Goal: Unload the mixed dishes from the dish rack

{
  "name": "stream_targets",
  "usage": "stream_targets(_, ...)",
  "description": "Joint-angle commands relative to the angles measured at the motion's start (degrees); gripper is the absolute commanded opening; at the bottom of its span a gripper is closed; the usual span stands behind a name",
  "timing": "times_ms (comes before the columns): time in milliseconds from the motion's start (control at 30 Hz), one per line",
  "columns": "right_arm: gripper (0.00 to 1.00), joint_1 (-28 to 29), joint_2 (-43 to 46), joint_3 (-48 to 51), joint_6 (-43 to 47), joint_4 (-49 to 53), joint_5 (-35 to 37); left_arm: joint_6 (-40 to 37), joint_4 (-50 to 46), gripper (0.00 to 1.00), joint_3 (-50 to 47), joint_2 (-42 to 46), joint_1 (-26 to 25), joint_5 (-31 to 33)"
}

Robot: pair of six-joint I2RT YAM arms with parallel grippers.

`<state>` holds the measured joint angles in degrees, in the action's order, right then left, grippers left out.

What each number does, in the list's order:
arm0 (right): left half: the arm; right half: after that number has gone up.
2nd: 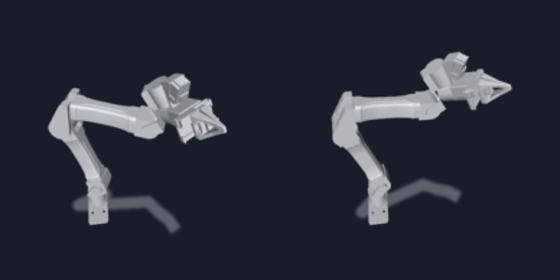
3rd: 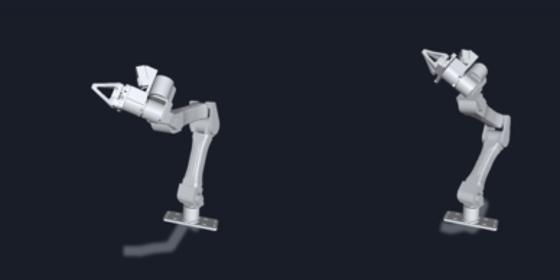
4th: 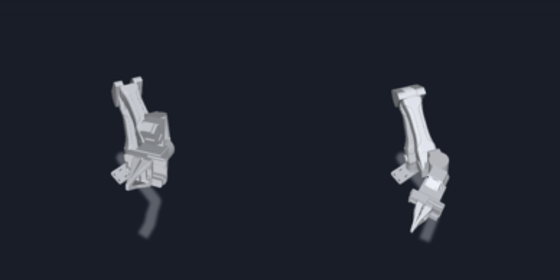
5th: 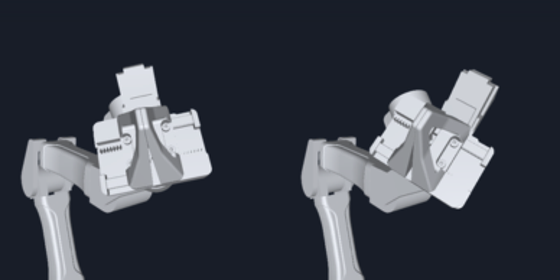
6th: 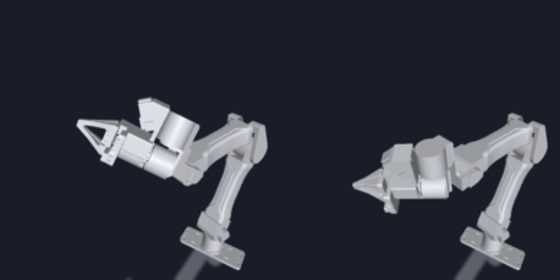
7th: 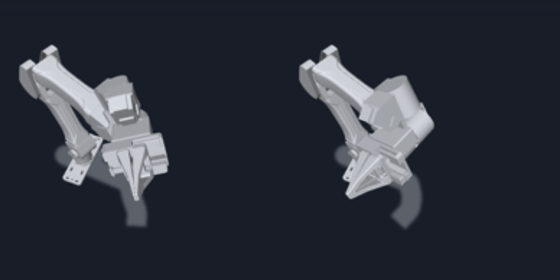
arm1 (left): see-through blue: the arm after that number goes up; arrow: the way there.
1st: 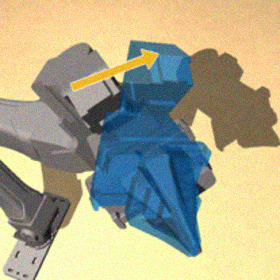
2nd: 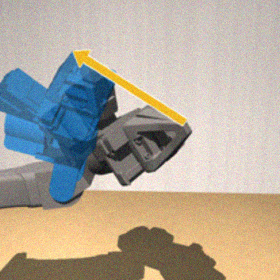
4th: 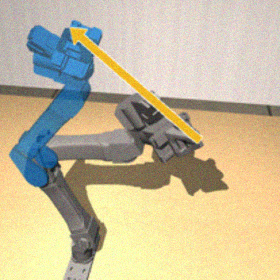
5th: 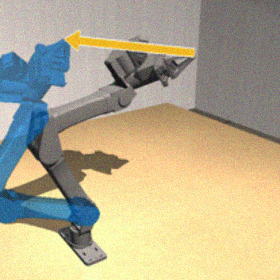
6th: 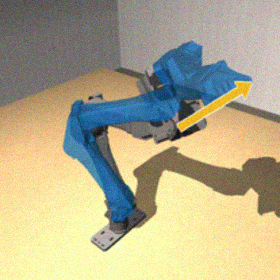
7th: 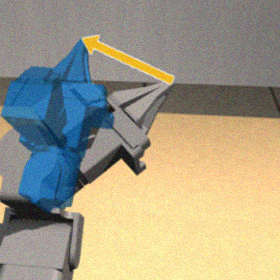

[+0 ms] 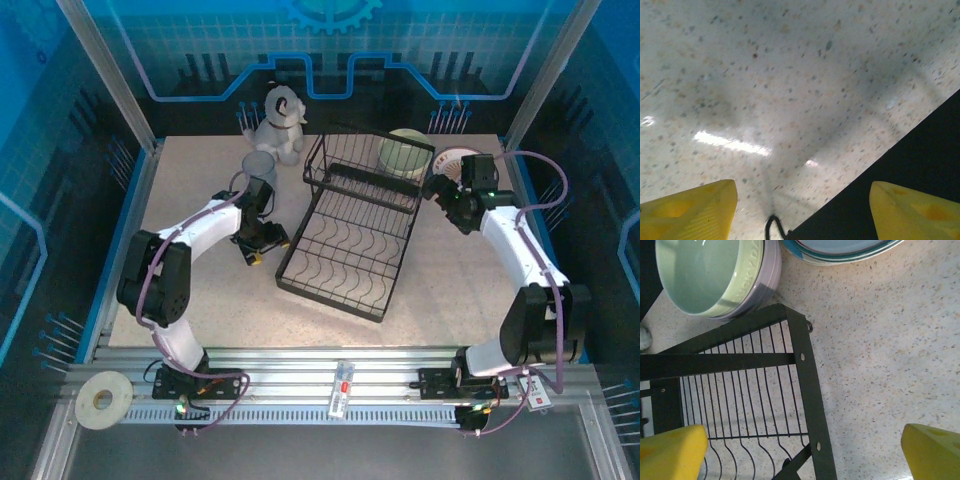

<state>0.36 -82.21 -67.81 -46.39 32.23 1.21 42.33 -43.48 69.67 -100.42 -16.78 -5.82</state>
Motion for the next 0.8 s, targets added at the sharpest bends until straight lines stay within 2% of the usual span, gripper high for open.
stream_targets(0,1.00,-1.5,5.3,0.1,1.8,-0.1,-1.0,-3.2,-8.3,0.73,3.0,4.1,0.5,2.0)
stream_targets(267,1.00,-3.0,12.1,0.8,6.4,1.7,1.4,-8.3,-12.5,0.78,9.5,15.3,7.9,5.3)
stream_targets(300,1.00,-3.1,12.9,1.2,7.4,0.8,1.1,-9.5,-11.6,0.82,10.2,17.2,8.8,5.4)
stream_targets(333,1.00,-3.2,13.4,1.4,7.8,0.3,0.8,-10.5,-10.2,0.91,10.4,18.9,9.5,5.6)
stream_targets(367,1.00,-3.3,13.7,1.6,8.2,-0.2,0.4,-11.6,-8.1,0.98,10.1,20.8,10.4,5.7)
stream_targets(400,1.00,-3.3,14.0,1.8,8.8,-1.0,-0.3,-12.6,-5.3,0.99,9.2,22.9,11.3,5.9)
stream_targets(533,1.00,-3.6,16.3,4.1,10.2,-5.9,-0.5,-18.0,9.6,0.99,-1.0,31.7,13.6,9.6)
stream_targets(600,1.00,-3.7,16.9,5.0,10.7,-7.9,0.0,-19.4,19.1,0.99,-8.3,36.2,14.2,14.0)
stream_targets(767,1.00,-3.7,15.5,6.2,12.1,-8.2,6.7,-24.3,38.4,0.99,-25.1,41.4,15.2,23.2)
